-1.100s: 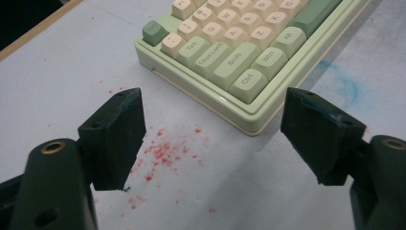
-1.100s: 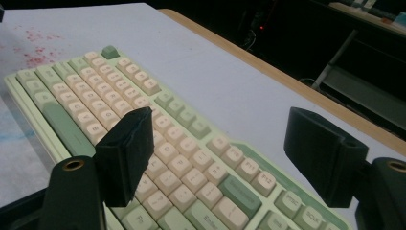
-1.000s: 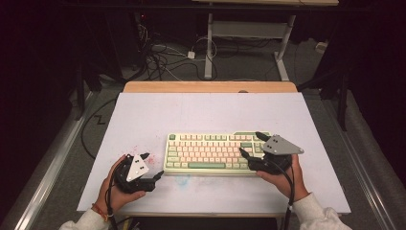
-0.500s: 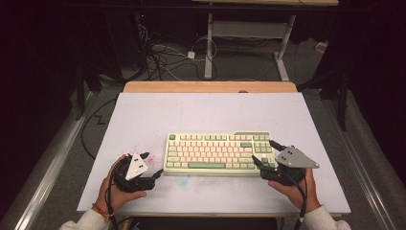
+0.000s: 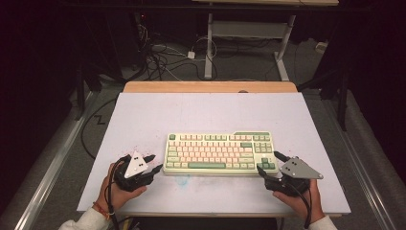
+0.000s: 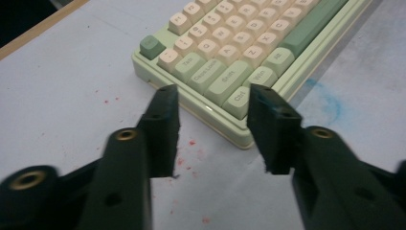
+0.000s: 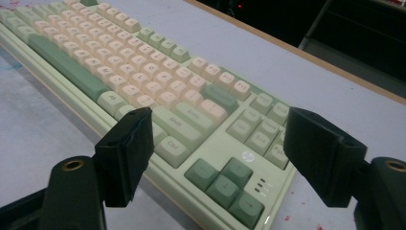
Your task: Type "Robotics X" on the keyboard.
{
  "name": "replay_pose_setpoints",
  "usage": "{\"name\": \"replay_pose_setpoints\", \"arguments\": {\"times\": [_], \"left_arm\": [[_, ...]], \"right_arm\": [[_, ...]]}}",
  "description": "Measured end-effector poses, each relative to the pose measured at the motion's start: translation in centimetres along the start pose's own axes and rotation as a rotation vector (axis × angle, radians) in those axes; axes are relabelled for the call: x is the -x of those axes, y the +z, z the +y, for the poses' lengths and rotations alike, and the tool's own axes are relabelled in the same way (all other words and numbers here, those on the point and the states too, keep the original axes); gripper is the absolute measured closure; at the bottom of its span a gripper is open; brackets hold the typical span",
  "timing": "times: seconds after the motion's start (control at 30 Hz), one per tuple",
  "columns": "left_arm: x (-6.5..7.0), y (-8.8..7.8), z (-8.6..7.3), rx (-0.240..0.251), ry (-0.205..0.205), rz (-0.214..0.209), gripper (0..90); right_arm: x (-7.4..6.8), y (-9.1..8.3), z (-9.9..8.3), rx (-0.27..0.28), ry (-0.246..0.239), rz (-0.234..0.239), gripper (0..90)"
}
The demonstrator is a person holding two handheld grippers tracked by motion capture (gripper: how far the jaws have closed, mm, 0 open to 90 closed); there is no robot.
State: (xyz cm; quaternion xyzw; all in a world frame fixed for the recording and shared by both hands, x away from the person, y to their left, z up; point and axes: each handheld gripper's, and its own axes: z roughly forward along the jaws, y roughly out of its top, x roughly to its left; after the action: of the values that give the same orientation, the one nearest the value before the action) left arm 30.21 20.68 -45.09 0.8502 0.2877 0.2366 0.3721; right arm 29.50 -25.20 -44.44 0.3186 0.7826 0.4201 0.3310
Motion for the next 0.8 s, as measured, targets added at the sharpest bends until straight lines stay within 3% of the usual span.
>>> {"name": "replay_pose_setpoints", "arguments": {"times": [0.17,0.27,0.57,0.8], "left_arm": [[0.1,0.1,0.5,-0.020,0.013,-0.037,80.2],[0.2,0.2,0.8,-0.027,0.023,-0.053,87.2],[0.7,1.4,2.7,-0.049,0.066,-0.094,87.4],[0.7,2.3,3.7,-0.057,0.069,-0.124,87.4]], "right_arm": [[-0.3,-0.2,-0.1,-0.015,-0.004,0.007,26.3],[-0.3,-0.2,-0.1,-0.016,-0.011,0.007,26.3],[-0.3,0.0,-0.1,-0.023,-0.015,0.014,26.5],[-0.3,0.2,-0.2,-0.036,0.008,0.040,26.6]]}}
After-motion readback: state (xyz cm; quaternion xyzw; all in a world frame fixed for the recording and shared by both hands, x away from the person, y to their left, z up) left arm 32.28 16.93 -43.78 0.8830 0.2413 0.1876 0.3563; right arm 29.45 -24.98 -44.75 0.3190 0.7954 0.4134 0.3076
